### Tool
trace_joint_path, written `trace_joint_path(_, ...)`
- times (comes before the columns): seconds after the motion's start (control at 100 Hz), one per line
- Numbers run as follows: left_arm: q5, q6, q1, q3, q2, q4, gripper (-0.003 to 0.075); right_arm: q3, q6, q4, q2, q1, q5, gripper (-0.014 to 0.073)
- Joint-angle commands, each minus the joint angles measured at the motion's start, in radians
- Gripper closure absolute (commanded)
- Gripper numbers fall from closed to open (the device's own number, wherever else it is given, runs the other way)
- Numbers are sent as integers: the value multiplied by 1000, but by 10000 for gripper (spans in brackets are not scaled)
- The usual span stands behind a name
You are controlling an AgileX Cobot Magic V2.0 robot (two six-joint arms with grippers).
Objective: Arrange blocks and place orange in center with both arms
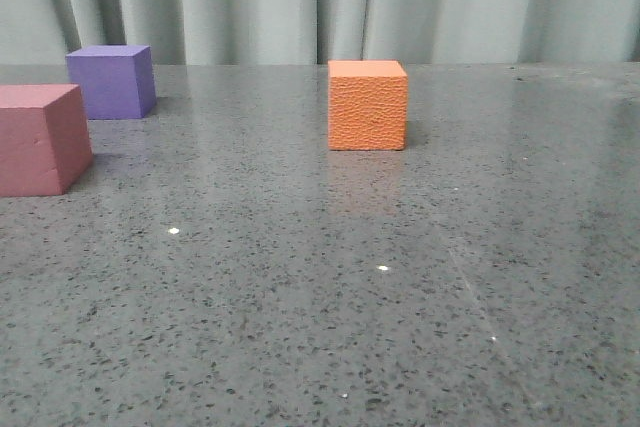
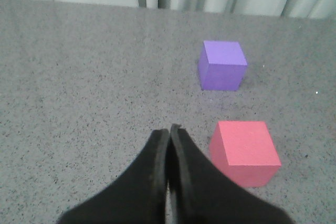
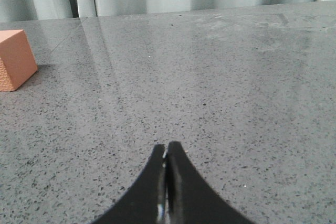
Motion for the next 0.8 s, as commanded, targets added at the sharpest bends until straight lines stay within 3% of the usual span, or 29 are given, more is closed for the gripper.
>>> trace_joint_path(0.0, 13, -8, 2, -116, 88, -10, 739, -13, -9, -6, -25, 1, -88, 661)
trace_joint_path(0.36, -24, -8, 2, -166, 267, -22, 739, -13, -9, -6, -25, 1, -88, 661)
trace_joint_path(0.79, -28, -12, 2, -166, 286, -38, 739, -13, -9, -6, -25, 1, -88, 661)
